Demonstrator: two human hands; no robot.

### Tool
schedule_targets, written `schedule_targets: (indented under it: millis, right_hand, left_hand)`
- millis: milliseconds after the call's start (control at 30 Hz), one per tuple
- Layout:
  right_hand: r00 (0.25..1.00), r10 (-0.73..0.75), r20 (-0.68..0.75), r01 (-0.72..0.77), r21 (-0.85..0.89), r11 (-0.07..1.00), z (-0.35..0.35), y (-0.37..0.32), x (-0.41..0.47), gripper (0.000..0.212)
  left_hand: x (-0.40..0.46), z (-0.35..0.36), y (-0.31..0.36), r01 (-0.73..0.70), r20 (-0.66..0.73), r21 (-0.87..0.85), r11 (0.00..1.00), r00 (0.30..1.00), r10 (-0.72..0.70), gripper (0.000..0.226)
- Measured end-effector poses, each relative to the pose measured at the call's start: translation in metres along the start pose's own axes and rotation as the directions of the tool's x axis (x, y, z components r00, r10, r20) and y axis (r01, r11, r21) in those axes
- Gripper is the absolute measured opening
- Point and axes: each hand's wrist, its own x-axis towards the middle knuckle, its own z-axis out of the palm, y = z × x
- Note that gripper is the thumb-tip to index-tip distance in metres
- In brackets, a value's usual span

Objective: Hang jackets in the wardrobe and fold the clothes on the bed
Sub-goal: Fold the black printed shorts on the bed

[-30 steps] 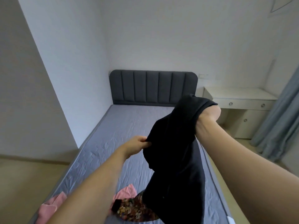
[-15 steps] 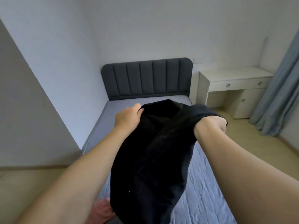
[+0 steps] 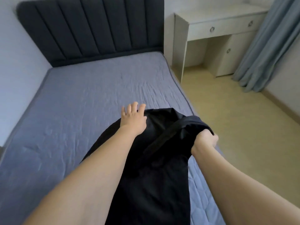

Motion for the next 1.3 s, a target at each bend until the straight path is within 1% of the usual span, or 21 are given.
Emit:
schedule_targets:
  millis: [33, 67, 100, 167, 200, 267, 300, 367, 433, 467, 533, 600, 833, 967, 1033, 1100, 1167, 1200, 1233, 1267, 1300]
  right_hand:
    - [0.999, -0.030, -0.032, 0.025, -0.126, 0.992, 0.001, 0.034, 0.016, 0.049]
    - [0.995, -0.097, -0.013, 0.089, -0.300, 0.950, 0.004, 0.070, 0.035, 0.054]
    - [0.986, -0.157, 0.053, 0.163, -0.466, 0.870, 0.001, 0.108, 0.050, 0.059]
    - [0.943, -0.172, 0.286, 0.328, -0.700, 0.635, -0.007, 0.190, 0.069, 0.063]
    - [0.904, -0.172, 0.391, 0.423, -0.767, 0.483, -0.009, 0.224, 0.080, 0.062]
    - [0.808, -0.121, 0.577, 0.589, -0.789, 0.173, -0.014, 0.282, 0.103, 0.060]
    - [0.765, -0.086, 0.639, 0.643, -0.764, 0.048, -0.017, 0.304, 0.115, 0.060]
    - [0.703, -0.054, 0.709, 0.695, -0.701, -0.157, -0.030, 0.346, 0.139, 0.061]
    - [0.626, -0.169, 0.761, 0.718, -0.648, -0.255, -0.039, 0.374, 0.152, 0.061]
    - [0.590, -0.245, 0.769, 0.717, -0.639, -0.279, -0.041, 0.383, 0.155, 0.062]
    - [0.544, -0.345, 0.765, 0.712, -0.638, -0.292, -0.040, 0.396, 0.160, 0.063]
    - [0.520, -0.375, 0.767, 0.708, -0.633, -0.314, -0.038, 0.398, 0.160, 0.064]
    - [0.489, -0.425, 0.762, 0.667, -0.640, -0.381, -0.040, 0.402, 0.157, 0.062]
    - [0.509, -0.413, 0.755, 0.699, -0.643, -0.313, -0.045, 0.396, 0.152, 0.063]
    - [0.545, -0.396, 0.739, 0.733, -0.649, -0.204, -0.059, 0.387, 0.140, 0.066]
    - [0.647, -0.373, 0.665, 0.696, -0.715, -0.066, -0.088, 0.369, 0.118, 0.074]
    - [0.776, -0.336, 0.534, 0.580, -0.813, 0.048, -0.124, 0.346, 0.104, 0.082]
    - [0.840, -0.290, 0.458, 0.511, -0.847, 0.145, -0.143, 0.334, 0.099, 0.083]
    - [0.899, -0.212, 0.384, 0.433, -0.854, 0.287, -0.161, 0.324, 0.096, 0.082]
    - [0.928, -0.091, 0.361, 0.362, -0.816, 0.450, -0.178, 0.316, 0.094, 0.075]
    - [0.914, 0.039, 0.403, 0.310, -0.758, 0.574, -0.194, 0.310, 0.093, 0.063]
  left_hand:
    - [-0.004, 0.052, 0.006, 0.031, 0.104, -0.036, 0.999, 0.994, -0.027, 0.050]
    - [-0.011, 0.104, 0.010, 0.058, 0.215, -0.074, 0.996, 0.976, -0.041, 0.054]
    - [-0.020, 0.153, 0.013, 0.088, 0.322, -0.113, 0.990, 0.946, -0.048, 0.057]
    - [-0.041, 0.242, 0.013, 0.177, 0.497, -0.176, 0.968, 0.865, -0.068, 0.060]
    - [-0.050, 0.282, 0.013, 0.219, 0.560, -0.191, 0.957, 0.825, -0.077, 0.061]
    - [-0.069, 0.353, 0.014, 0.244, 0.628, -0.176, 0.954, 0.774, -0.082, 0.064]
    - [-0.079, 0.381, 0.015, 0.224, 0.624, -0.156, 0.962, 0.777, -0.079, 0.066]
    - [-0.096, 0.426, 0.017, 0.163, 0.491, -0.109, 0.981, 0.866, -0.090, 0.068]
    - [-0.105, 0.451, 0.019, 0.107, 0.249, -0.047, 0.993, 0.964, -0.092, 0.068]
    - [-0.105, 0.458, 0.018, 0.092, 0.144, -0.040, 0.995, 0.986, -0.085, 0.068]
    - [-0.104, 0.465, 0.016, 0.062, 0.011, -0.060, 0.996, 0.998, -0.062, 0.067]
    - [-0.104, 0.466, 0.014, 0.052, -0.026, -0.085, 0.995, 0.998, -0.054, 0.065]
    - [-0.106, 0.465, 0.007, 0.029, 0.010, -0.197, 0.980, 1.000, -0.027, 0.061]
    - [-0.125, 0.461, -0.001, -0.012, 0.050, -0.271, 0.962, 0.998, 0.026, 0.058]
    - [-0.153, 0.458, -0.007, -0.006, 0.088, -0.284, 0.959, 0.996, 0.032, 0.056]
    - [-0.193, 0.450, -0.011, 0.035, 0.195, -0.304, 0.952, 0.980, 0.026, 0.056]
    - [-0.234, 0.425, -0.016, 0.096, 0.339, -0.357, 0.929, 0.940, 0.033, 0.059]
    - [-0.253, 0.408, -0.017, 0.125, 0.395, -0.416, 0.901, 0.917, 0.055, 0.061]
    - [-0.270, 0.391, -0.017, 0.158, 0.428, -0.500, 0.852, 0.900, 0.084, 0.064]
    - [-0.285, 0.374, -0.014, 0.172, 0.432, -0.593, 0.787, 0.893, 0.130, 0.065]
    - [-0.301, 0.358, -0.009, 0.151, 0.408, -0.669, 0.728, 0.893, 0.191, 0.067]
